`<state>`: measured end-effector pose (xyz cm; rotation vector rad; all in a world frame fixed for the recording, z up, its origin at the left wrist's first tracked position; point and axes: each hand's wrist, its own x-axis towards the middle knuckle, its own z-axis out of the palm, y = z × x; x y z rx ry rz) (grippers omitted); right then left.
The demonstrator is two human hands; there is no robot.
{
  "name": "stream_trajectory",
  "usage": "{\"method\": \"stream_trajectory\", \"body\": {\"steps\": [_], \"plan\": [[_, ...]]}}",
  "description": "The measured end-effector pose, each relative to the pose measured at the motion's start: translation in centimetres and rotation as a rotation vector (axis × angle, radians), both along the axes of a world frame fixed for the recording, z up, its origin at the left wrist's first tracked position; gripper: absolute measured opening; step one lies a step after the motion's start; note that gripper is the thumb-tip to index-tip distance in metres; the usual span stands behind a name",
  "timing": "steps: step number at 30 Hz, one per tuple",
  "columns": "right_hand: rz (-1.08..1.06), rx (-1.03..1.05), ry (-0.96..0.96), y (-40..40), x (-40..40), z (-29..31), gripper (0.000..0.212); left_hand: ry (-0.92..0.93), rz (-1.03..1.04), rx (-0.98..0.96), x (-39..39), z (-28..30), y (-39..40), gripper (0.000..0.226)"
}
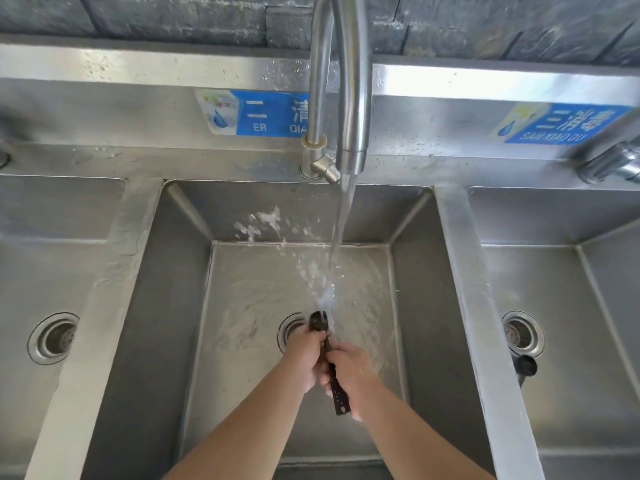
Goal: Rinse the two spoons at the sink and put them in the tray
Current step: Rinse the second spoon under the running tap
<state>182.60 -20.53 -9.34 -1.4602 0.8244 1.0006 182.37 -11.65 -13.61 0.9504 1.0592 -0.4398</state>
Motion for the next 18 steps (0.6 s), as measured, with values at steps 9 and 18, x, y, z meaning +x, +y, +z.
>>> {"method": "stream_trajectory", "body": {"steps": [9,18], "plan": [[-0.034,0.092,0.028,-0.6,-0.7,1.4,0.025,-0.075,0.109,-0.033,0.6,0.0,0.4,0.022],[-0.041,0.123,0.029,-1.0,-0.5,2.4,0.026,-0.023,0.028,0.086,3.1,-1.7,1.0,0.009]]}}
